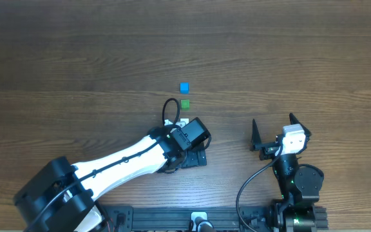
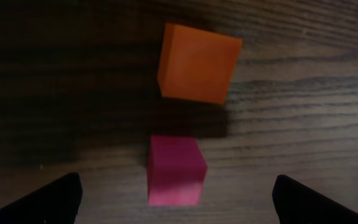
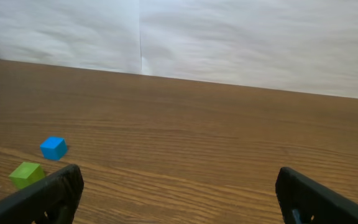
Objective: Stack Cubes
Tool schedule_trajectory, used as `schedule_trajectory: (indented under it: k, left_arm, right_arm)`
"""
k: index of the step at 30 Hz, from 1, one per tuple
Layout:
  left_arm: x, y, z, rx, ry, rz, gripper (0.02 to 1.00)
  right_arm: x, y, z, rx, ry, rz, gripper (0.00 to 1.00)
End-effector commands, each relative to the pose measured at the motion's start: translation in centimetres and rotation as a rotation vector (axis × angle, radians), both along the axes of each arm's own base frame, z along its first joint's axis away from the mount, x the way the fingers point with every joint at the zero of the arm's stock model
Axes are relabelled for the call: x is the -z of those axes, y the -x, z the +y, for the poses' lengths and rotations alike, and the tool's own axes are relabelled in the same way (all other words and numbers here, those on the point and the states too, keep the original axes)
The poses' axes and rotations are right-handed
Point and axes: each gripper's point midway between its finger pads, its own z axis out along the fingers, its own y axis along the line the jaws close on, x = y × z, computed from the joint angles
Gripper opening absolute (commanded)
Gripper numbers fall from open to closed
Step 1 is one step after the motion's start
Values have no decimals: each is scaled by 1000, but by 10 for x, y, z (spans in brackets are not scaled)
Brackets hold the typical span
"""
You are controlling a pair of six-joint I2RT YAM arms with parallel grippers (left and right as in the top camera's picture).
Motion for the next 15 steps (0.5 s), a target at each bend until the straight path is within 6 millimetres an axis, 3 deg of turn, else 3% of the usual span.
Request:
schedule_trajectory:
  k: [1,15]
  left_arm:
    - [10,2,2,84,-50,-39,993]
    - [19,3,4,173,-93,-48,996]
  right_arm:
    - [2,0,-1,3,1,1,993]
    - [2,0,-1,3,1,1,993]
